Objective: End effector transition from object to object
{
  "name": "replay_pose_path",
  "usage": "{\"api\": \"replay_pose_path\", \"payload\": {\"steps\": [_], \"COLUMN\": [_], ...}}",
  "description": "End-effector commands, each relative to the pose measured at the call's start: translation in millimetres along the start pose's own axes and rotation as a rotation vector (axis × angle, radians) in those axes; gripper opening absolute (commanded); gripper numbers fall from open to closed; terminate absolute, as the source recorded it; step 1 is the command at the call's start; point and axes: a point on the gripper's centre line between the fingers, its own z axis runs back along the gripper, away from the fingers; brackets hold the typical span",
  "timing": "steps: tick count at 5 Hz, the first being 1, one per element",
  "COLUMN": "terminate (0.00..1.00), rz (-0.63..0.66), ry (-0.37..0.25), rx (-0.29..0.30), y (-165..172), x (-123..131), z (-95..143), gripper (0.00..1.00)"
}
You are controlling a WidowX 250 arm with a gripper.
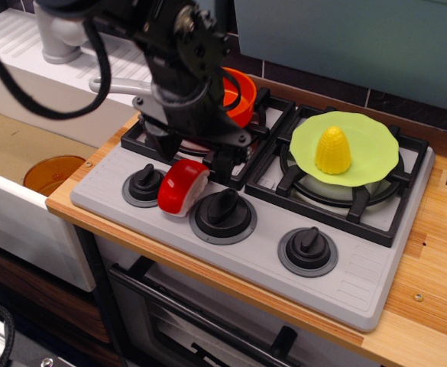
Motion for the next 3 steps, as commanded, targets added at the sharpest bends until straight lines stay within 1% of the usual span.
{"api": "replay_pose_path", "payload": {"steps": [1, 2, 3], "terminate": [0.0, 0.0, 1.0], "rz": [0.017, 0.028, 0.032], "ry": [-0.053, -0.059, -0.051], "rx": [0.001, -0.001, 0.001], "y": [3.9, 0.7, -2.8], "x": [0.2, -6.0, -8.7], "z": [-8.9, -15.0, -16.6], "gripper": [1.0, 1.0, 1.0]}}
